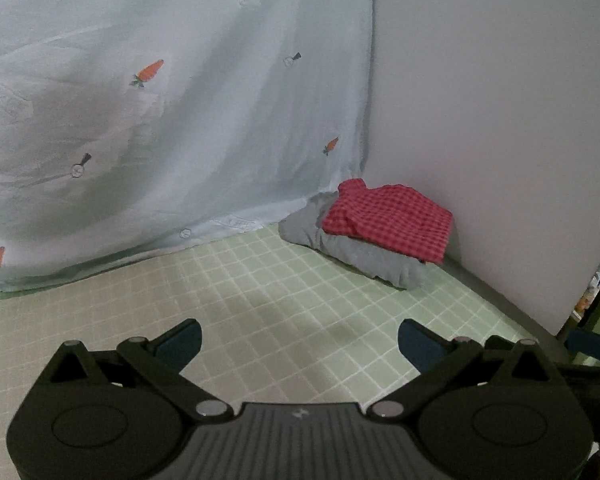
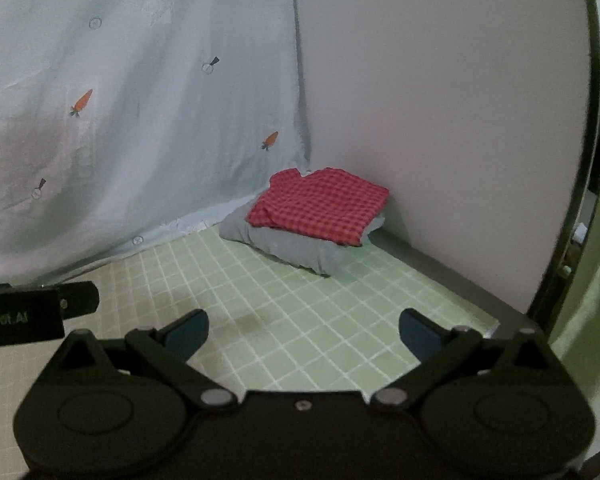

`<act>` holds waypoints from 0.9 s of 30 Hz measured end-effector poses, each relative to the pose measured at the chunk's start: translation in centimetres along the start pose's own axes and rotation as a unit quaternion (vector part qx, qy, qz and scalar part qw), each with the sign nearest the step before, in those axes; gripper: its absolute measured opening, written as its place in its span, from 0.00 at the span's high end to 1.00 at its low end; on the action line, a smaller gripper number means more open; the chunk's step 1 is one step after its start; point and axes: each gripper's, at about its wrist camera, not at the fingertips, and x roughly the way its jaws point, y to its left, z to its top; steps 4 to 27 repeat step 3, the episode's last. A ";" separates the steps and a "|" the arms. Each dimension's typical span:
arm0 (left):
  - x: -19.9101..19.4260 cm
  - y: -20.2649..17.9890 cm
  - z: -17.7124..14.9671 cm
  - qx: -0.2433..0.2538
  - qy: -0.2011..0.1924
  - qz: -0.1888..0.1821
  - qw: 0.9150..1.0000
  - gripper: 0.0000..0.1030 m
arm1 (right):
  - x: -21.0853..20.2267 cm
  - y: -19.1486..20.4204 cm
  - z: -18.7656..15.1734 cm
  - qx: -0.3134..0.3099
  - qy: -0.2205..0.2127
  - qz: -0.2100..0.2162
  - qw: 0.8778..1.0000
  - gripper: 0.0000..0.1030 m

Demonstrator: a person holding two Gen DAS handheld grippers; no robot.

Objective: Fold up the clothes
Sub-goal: 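Open both grippers and withdraw from the shorts on the pillow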

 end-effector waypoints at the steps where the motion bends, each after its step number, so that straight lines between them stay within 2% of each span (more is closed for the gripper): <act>1: -0.4 0.1 -0.2 0.000 -0.001 0.000 1.000 0.00 | -0.3 0.0 -0.2 0.002 0.000 -0.001 1.000 0.00; 27: -1.0 0.2 -0.7 0.001 -0.002 0.001 1.000 0.00 | -0.5 0.1 -0.4 0.002 0.000 -0.004 1.000 0.00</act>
